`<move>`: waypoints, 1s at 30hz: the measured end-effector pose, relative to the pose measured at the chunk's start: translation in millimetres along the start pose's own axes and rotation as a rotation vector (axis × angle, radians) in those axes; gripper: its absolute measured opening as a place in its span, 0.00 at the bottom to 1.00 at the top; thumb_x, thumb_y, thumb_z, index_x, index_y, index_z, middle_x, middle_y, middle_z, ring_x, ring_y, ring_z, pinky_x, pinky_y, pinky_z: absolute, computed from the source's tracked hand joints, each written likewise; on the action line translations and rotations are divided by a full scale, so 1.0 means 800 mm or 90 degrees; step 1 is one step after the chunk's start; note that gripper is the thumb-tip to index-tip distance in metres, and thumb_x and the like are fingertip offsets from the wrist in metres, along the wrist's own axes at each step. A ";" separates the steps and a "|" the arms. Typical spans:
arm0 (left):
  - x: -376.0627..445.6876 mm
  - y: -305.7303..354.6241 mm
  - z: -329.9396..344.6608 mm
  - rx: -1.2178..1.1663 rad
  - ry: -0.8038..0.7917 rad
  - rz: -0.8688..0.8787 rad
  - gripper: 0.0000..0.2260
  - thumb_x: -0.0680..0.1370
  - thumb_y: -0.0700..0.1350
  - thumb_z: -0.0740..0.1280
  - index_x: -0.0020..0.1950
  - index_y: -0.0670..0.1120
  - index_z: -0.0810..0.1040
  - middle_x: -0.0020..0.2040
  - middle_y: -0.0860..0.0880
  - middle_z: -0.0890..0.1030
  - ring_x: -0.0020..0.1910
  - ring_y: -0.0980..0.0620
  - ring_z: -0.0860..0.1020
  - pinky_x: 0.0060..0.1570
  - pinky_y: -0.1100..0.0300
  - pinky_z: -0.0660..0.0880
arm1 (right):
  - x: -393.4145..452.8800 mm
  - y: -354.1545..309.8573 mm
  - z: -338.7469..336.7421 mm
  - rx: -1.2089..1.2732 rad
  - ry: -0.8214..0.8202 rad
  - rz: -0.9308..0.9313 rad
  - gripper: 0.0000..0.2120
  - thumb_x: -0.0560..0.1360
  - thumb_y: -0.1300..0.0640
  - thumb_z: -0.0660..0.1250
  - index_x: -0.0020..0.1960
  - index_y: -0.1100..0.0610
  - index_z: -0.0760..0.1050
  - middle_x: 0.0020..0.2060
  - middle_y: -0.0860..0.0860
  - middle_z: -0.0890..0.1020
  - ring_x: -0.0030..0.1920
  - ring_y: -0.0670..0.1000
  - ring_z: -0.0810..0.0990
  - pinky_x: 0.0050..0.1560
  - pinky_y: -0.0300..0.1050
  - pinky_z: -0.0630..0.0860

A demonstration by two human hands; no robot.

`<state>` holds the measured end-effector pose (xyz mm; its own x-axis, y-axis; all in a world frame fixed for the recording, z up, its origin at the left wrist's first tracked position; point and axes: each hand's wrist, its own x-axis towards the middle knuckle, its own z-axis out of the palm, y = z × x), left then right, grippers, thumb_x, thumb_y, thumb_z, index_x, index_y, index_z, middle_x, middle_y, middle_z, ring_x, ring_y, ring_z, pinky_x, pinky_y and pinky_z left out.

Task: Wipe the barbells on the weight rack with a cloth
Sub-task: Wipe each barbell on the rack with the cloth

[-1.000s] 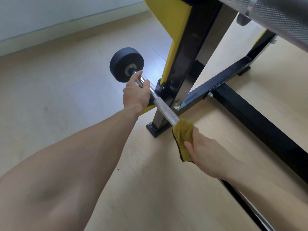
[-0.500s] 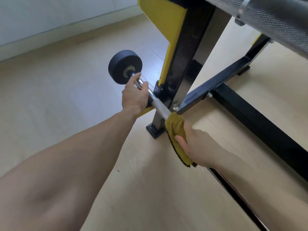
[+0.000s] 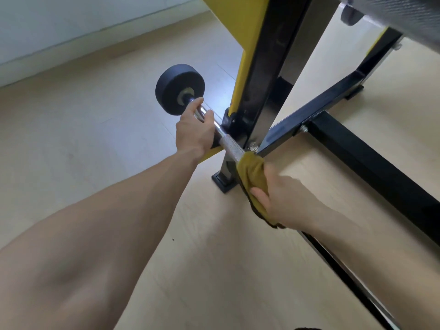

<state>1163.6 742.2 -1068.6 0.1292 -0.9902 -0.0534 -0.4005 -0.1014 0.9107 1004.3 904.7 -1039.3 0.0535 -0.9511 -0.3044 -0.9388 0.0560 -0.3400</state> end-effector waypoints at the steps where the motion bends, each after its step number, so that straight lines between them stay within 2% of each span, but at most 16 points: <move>1: 0.001 0.001 0.000 0.001 0.005 0.000 0.18 0.82 0.51 0.64 0.73 0.56 0.71 0.69 0.48 0.76 0.59 0.46 0.81 0.60 0.52 0.79 | -0.029 0.013 -0.001 -0.003 -0.049 0.022 0.16 0.82 0.46 0.58 0.62 0.54 0.59 0.38 0.49 0.74 0.38 0.59 0.79 0.40 0.49 0.70; 3: 0.002 0.001 0.001 -0.001 0.014 0.003 0.18 0.82 0.51 0.64 0.73 0.56 0.71 0.68 0.48 0.76 0.58 0.47 0.81 0.60 0.54 0.79 | -0.054 0.026 -0.011 0.000 -0.119 0.049 0.14 0.82 0.44 0.57 0.56 0.52 0.58 0.36 0.49 0.75 0.35 0.56 0.77 0.39 0.49 0.70; 5: -0.001 0.002 0.002 0.007 0.018 0.009 0.18 0.82 0.51 0.63 0.73 0.56 0.71 0.68 0.48 0.77 0.58 0.48 0.81 0.60 0.55 0.79 | -0.031 0.016 -0.020 0.031 -0.136 0.035 0.13 0.82 0.45 0.57 0.56 0.54 0.62 0.43 0.53 0.78 0.42 0.56 0.79 0.44 0.47 0.72; 7: -0.001 0.002 0.002 0.019 0.016 0.009 0.18 0.82 0.52 0.63 0.72 0.57 0.71 0.67 0.48 0.77 0.58 0.48 0.81 0.58 0.56 0.79 | 0.023 -0.014 -0.024 0.077 -0.089 -0.003 0.13 0.84 0.47 0.56 0.59 0.57 0.68 0.50 0.55 0.77 0.49 0.56 0.79 0.48 0.44 0.69; 9: -0.002 0.002 0.001 0.023 0.016 0.004 0.18 0.82 0.52 0.63 0.72 0.57 0.71 0.67 0.48 0.77 0.59 0.48 0.80 0.59 0.56 0.78 | 0.083 -0.047 -0.019 0.112 -0.036 0.005 0.15 0.85 0.47 0.54 0.61 0.57 0.68 0.49 0.54 0.75 0.51 0.56 0.78 0.48 0.44 0.67; 11: -0.004 0.003 0.000 0.032 0.019 0.007 0.18 0.82 0.52 0.63 0.72 0.56 0.72 0.68 0.48 0.76 0.60 0.49 0.80 0.60 0.57 0.77 | 0.114 -0.063 -0.015 0.108 -0.003 0.040 0.14 0.84 0.45 0.52 0.59 0.56 0.65 0.48 0.53 0.74 0.51 0.57 0.78 0.47 0.46 0.68; 13: -0.003 0.002 -0.001 0.025 0.017 0.010 0.18 0.82 0.52 0.64 0.72 0.57 0.72 0.68 0.48 0.77 0.59 0.48 0.80 0.61 0.55 0.78 | 0.089 -0.053 -0.012 0.044 0.002 0.032 0.16 0.85 0.46 0.51 0.62 0.58 0.65 0.51 0.57 0.76 0.52 0.59 0.79 0.48 0.48 0.69; 15: -0.003 0.003 -0.002 0.009 0.013 0.006 0.18 0.82 0.51 0.64 0.72 0.57 0.72 0.67 0.48 0.77 0.58 0.48 0.81 0.60 0.51 0.80 | 0.033 -0.021 -0.009 0.032 -0.030 0.023 0.19 0.85 0.46 0.51 0.66 0.60 0.63 0.51 0.58 0.78 0.48 0.61 0.79 0.47 0.48 0.70; 19: -0.002 0.001 0.000 0.009 0.010 0.004 0.18 0.82 0.52 0.64 0.72 0.57 0.71 0.67 0.49 0.78 0.57 0.47 0.82 0.58 0.53 0.80 | -0.067 0.030 -0.007 0.030 -0.151 0.090 0.16 0.83 0.41 0.51 0.59 0.54 0.60 0.42 0.54 0.79 0.42 0.58 0.79 0.43 0.51 0.72; 21: -0.002 0.001 0.001 0.014 0.019 0.011 0.18 0.82 0.53 0.63 0.72 0.57 0.71 0.66 0.49 0.78 0.57 0.47 0.82 0.58 0.52 0.80 | -0.052 0.025 -0.015 0.022 -0.161 0.075 0.18 0.82 0.41 0.52 0.60 0.54 0.62 0.45 0.53 0.78 0.45 0.56 0.79 0.46 0.49 0.73; 24: -0.001 -0.001 0.001 0.034 0.022 0.018 0.18 0.82 0.53 0.63 0.72 0.57 0.72 0.65 0.49 0.79 0.57 0.47 0.82 0.58 0.52 0.81 | 0.018 -0.018 -0.019 0.022 -0.080 0.005 0.19 0.85 0.46 0.52 0.65 0.60 0.68 0.53 0.56 0.76 0.54 0.59 0.78 0.53 0.49 0.73; 25: -0.002 -0.001 0.002 0.037 0.025 0.021 0.18 0.82 0.53 0.63 0.72 0.57 0.72 0.65 0.48 0.78 0.57 0.47 0.81 0.58 0.52 0.81 | 0.044 -0.032 -0.015 0.036 -0.039 -0.009 0.18 0.85 0.47 0.52 0.63 0.59 0.69 0.52 0.55 0.75 0.55 0.59 0.78 0.53 0.49 0.72; 28: -0.005 0.001 0.004 0.053 0.041 0.024 0.18 0.82 0.52 0.63 0.72 0.57 0.72 0.68 0.48 0.77 0.60 0.47 0.80 0.60 0.53 0.79 | 0.091 -0.050 -0.002 0.101 0.066 0.028 0.13 0.84 0.43 0.53 0.54 0.53 0.64 0.43 0.50 0.73 0.44 0.54 0.77 0.45 0.46 0.69; 30: -0.007 0.004 0.003 0.072 0.047 0.030 0.18 0.82 0.51 0.62 0.73 0.55 0.72 0.69 0.48 0.76 0.62 0.46 0.79 0.62 0.53 0.78 | 0.102 -0.046 0.008 0.091 0.091 0.026 0.13 0.83 0.43 0.54 0.53 0.53 0.64 0.42 0.50 0.73 0.42 0.52 0.74 0.43 0.45 0.69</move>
<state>1159.2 747.4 -1066.6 0.1722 -0.9848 0.0229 -0.5073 -0.0687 0.8590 1045.3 826.8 -1057.2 -0.0425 -0.9800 -0.1943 -0.8809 0.1286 -0.4556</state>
